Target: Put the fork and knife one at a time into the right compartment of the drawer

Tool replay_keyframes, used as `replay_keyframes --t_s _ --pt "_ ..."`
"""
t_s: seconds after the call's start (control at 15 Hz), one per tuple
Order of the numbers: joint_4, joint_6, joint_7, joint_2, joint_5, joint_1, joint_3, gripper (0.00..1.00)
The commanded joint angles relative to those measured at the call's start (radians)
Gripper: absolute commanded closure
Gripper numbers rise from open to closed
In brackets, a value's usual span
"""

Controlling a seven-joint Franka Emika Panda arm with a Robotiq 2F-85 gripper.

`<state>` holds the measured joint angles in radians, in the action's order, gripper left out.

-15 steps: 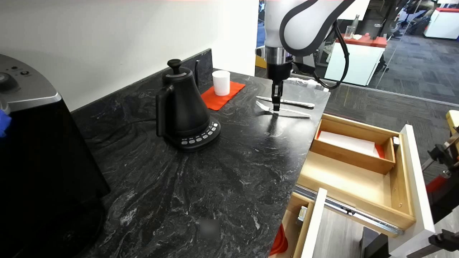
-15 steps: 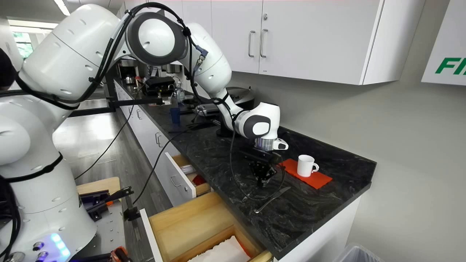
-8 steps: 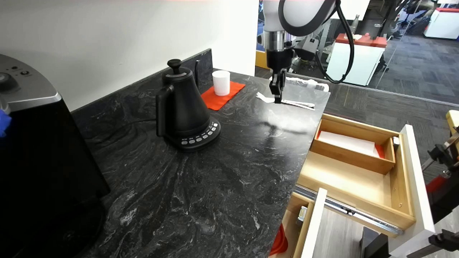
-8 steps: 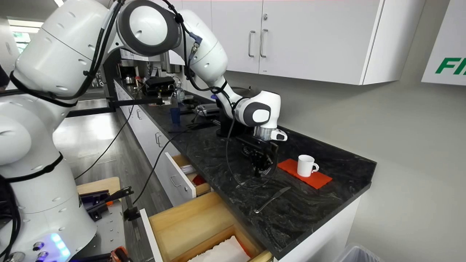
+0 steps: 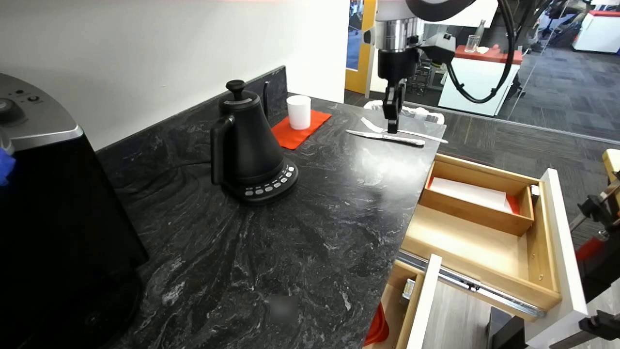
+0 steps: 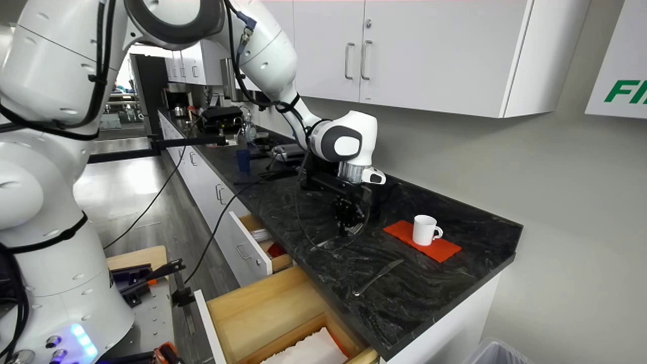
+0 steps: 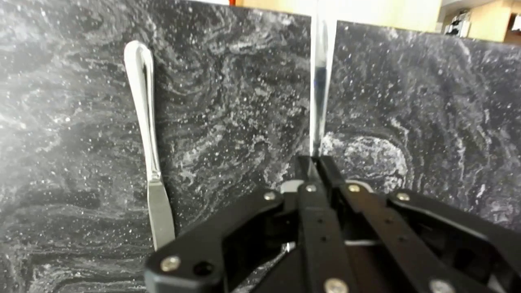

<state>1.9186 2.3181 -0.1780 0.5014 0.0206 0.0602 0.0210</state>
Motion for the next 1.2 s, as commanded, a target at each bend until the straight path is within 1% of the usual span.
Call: replay_keyframes --t_s 0.0,0.27,0.47,0.67,0.8,1.13 --pt "0.235 0.055 -0.024 -0.181 -0.030 0.015 0.008 0.95" --pt "0.411 0.105 -0.028 -0.308 -0.038 0.021 -0.008 0.95" --pt "0.497 0.123 -0.054 -0.380 -0.044 0.035 -0.031 0.95" --pt "0.545 0.130 -0.083 -0.433 -0.050 0.051 -0.062 0.95" --pt "0.560 0.122 -0.127 -0.457 -0.062 0.069 -0.086 0.95" --pt "0.546 0.091 -0.239 -0.464 -0.067 0.117 -0.153 0.95"
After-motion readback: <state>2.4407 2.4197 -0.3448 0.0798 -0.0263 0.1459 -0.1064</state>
